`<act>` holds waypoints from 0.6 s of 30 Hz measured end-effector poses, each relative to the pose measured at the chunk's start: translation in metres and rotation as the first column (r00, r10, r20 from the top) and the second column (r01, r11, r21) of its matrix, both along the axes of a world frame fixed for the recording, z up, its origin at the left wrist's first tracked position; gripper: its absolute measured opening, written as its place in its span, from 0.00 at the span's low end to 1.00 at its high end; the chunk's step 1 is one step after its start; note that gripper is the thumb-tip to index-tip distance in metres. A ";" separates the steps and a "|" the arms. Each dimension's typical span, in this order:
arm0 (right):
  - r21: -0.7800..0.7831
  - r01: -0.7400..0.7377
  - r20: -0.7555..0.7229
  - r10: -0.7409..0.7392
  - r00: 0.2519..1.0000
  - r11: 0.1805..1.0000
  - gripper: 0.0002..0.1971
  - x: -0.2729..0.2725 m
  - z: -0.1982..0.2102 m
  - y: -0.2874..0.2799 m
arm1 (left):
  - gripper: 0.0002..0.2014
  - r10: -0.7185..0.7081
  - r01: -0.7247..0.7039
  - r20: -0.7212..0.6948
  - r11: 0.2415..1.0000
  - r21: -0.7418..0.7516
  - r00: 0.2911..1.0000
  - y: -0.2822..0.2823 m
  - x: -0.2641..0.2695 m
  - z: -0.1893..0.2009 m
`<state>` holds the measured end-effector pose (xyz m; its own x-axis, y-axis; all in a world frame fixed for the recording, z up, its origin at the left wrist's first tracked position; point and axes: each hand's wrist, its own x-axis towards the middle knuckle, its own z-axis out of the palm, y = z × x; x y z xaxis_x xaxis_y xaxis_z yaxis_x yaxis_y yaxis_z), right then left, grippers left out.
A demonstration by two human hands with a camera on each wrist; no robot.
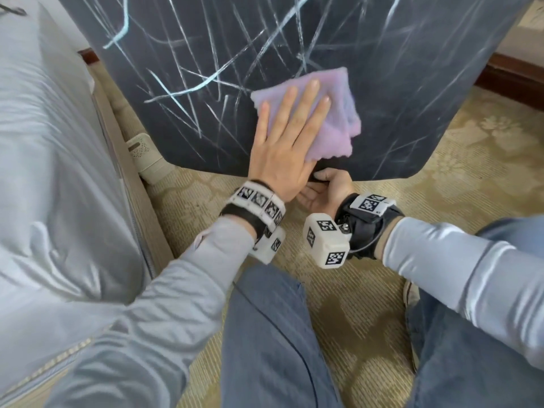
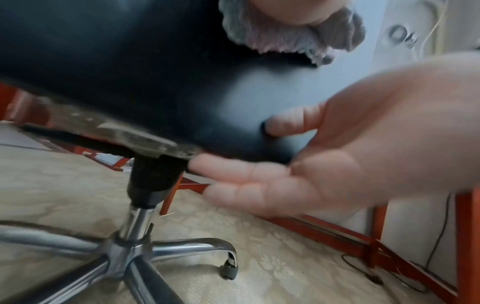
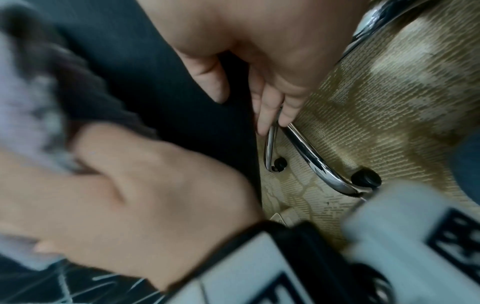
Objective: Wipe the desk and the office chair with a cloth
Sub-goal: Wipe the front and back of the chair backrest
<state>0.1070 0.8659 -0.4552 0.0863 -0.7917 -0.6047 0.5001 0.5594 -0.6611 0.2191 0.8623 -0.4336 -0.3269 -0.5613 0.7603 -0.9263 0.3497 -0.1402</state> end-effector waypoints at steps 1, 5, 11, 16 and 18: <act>0.007 -0.005 0.008 0.005 1.000 1.000 0.07 0.000 0.000 0.000 | 0.30 -0.020 0.020 0.005 1.000 -0.018 1.000 -0.003 -0.001 0.008; 0.009 -0.003 0.103 0.002 0.995 1.000 0.14 -0.006 0.006 0.000 | 0.31 -0.013 0.000 0.225 0.998 0.059 0.974 0.007 0.028 -0.035; 0.039 0.005 0.137 -0.011 0.991 0.999 0.22 -0.011 0.001 0.005 | 0.32 0.009 -0.072 0.369 0.985 0.157 0.929 0.024 0.041 -0.061; 0.037 0.064 0.097 -0.067 0.993 0.997 0.16 -0.006 0.002 0.003 | 0.30 -0.059 0.041 0.278 0.997 0.069 0.959 0.012 0.014 0.002; 0.069 0.085 0.058 -0.089 0.994 0.994 0.19 -0.009 0.005 0.002 | 0.31 -0.074 0.071 0.188 0.997 0.023 0.979 0.004 -0.001 0.019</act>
